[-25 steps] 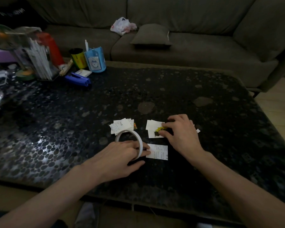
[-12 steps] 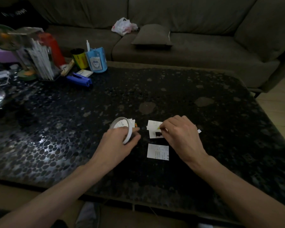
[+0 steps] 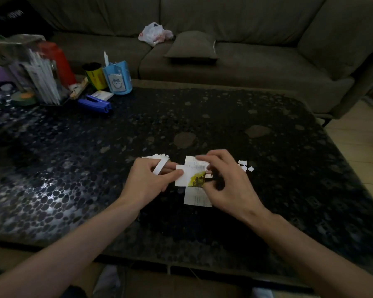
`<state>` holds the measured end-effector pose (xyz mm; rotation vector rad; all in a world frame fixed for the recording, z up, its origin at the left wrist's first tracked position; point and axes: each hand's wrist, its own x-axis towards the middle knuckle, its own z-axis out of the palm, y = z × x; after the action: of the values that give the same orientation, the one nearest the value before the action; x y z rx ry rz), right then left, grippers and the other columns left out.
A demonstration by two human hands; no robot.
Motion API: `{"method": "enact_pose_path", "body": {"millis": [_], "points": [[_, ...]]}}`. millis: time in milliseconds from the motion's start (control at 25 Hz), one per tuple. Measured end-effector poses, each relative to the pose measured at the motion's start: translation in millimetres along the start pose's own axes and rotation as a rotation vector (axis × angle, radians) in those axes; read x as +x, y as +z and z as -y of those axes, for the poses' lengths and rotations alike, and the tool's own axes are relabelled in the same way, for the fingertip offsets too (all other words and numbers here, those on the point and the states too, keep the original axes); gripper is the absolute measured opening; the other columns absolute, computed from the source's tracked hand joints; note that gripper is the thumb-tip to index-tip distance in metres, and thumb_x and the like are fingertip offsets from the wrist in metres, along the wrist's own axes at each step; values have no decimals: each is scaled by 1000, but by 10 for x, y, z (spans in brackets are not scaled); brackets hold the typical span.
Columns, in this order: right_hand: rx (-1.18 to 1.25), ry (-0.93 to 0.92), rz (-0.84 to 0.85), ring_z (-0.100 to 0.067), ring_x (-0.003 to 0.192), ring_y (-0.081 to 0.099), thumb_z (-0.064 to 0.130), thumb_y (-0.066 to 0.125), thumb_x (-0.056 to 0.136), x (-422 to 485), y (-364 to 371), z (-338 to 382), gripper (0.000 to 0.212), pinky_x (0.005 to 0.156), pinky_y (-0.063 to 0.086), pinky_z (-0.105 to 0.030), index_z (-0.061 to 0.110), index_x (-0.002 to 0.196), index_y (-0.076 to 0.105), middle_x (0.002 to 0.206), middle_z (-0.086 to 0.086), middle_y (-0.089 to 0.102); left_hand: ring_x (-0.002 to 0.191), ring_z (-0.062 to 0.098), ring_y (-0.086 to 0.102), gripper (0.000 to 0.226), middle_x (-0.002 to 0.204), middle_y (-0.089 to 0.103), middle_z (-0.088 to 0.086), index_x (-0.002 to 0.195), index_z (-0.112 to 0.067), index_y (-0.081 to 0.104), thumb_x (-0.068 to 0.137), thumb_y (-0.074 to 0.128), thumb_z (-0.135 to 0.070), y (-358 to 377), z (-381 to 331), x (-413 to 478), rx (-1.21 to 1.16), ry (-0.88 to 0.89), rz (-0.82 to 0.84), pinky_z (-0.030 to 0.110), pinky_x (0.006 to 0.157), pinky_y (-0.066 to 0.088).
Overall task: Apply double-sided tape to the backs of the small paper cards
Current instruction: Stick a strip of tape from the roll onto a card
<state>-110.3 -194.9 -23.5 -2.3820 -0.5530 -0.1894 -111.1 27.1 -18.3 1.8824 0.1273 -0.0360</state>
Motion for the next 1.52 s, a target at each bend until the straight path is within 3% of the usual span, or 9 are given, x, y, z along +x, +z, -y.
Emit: {"method": "enact_pose_path", "body": {"millis": [80,280,480,600,720,920,1120,1280,1520], "points": [[370,263,61,5,101,67,21,69,96,32,-17,1,35,87,56,-18,37,127,66,117,16,68,48,4,60,8,67,76,-6,83,-28,79,82,87,-25,19,-12,-20,48,31,15,13,50,48],[501,394,10,1,84,75,27,82,87,31,-11,-66,6,72,57,-11,26,92,79,87,17,78,43,6,57,7,59,72,-1,85,-25,80,83,86,-29,33,36,-37,72,66,60,14,49,47],[412,608,85,7,74,72,27,81,89,26,-56,-179,7,55,49,-5,27,93,76,81,17,78,89,-2,69,8,131,58,-34,91,-27,81,93,74,-24,-18,102,7,377,184,214,21,78,56],[373,624,126,2,73,74,29,81,89,15,-47,-177,9,62,54,-14,29,95,74,80,16,78,100,-9,65,17,144,50,-30,80,-26,64,94,70,-18,-110,187,-9,571,222,395,14,82,52],[358,614,137,-2,69,74,29,81,89,11,-28,-158,10,68,54,-18,26,95,73,78,12,78,106,-3,59,26,120,66,-18,81,-35,53,92,74,-25,-172,291,-29,680,271,423,11,86,45],[339,601,138,0,64,72,30,83,89,10,13,-133,11,66,51,-16,25,94,73,74,10,78,96,-2,54,43,103,59,-17,135,-40,62,94,73,-37,-221,380,-102,728,405,389,23,86,47],[291,599,156,4,79,72,32,82,89,4,24,-116,12,71,50,-15,31,95,72,79,13,78,85,-7,58,19,89,63,-21,110,-34,71,92,75,-30,-239,399,-109,649,424,296,22,70,45],[250,582,162,5,79,71,30,82,89,3,45,-113,12,71,51,-14,32,95,71,82,12,77,95,0,62,41,103,64,-24,133,-47,64,95,71,-34,-228,385,-93,661,409,353,26,82,53],[209,552,141,1,83,72,31,84,88,-9,83,-117,13,81,57,-23,31,92,72,81,10,76,96,-2,59,36,101,61,-25,128,-47,68,95,71,-33,-214,397,-74,682,423,376,26,80,53]]}}
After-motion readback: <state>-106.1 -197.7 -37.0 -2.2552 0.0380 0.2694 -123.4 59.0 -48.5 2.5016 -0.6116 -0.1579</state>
